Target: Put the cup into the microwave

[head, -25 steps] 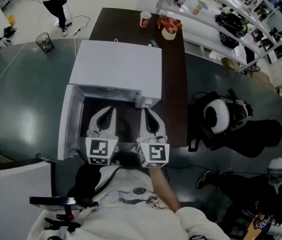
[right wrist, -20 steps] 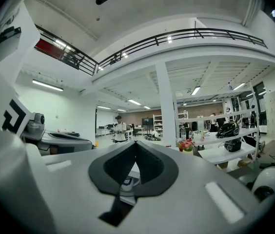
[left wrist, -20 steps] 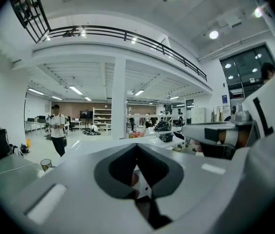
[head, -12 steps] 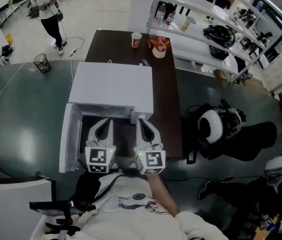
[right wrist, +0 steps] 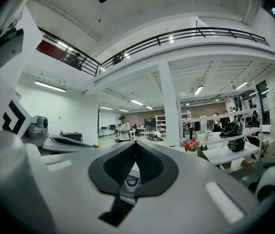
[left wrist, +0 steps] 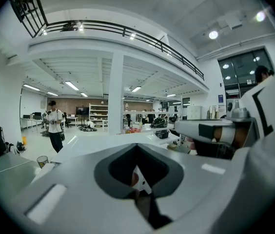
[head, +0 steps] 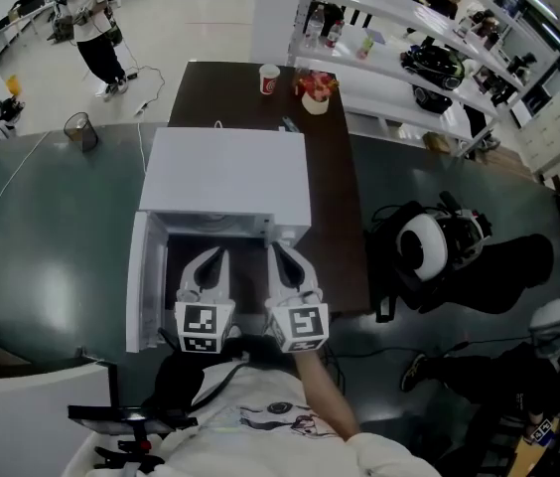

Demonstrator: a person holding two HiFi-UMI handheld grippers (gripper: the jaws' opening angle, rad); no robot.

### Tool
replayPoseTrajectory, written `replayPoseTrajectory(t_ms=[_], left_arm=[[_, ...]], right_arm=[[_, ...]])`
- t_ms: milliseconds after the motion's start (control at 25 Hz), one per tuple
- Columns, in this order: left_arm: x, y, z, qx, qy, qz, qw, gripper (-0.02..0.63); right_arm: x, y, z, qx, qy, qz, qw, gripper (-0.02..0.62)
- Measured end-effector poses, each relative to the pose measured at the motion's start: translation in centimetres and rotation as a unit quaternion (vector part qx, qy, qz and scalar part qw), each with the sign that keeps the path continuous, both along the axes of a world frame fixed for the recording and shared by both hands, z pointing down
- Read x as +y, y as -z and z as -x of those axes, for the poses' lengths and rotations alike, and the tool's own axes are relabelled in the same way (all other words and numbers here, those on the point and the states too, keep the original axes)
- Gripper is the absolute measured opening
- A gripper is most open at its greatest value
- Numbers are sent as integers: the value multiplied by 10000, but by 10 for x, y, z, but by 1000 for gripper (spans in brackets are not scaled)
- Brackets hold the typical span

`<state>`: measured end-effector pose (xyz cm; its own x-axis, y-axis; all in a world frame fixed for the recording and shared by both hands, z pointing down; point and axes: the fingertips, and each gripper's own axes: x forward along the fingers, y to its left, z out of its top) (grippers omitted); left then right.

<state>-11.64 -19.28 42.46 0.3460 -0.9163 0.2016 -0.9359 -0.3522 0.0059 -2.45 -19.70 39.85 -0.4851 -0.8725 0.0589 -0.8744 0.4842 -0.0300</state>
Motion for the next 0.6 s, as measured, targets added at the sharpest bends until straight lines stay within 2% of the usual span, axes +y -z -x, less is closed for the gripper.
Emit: replayPoseTrajectory(t_ms=[360, 600], left_arm=[[25, -12, -2, 94, 23, 85, 9999, -2], [58, -11, -15, 44, 59, 29, 10000, -2]], right_arm=[[23, -3, 5, 9, 66, 39, 10000, 0], [61, 3, -6, 6, 152, -56, 9999, 0]])
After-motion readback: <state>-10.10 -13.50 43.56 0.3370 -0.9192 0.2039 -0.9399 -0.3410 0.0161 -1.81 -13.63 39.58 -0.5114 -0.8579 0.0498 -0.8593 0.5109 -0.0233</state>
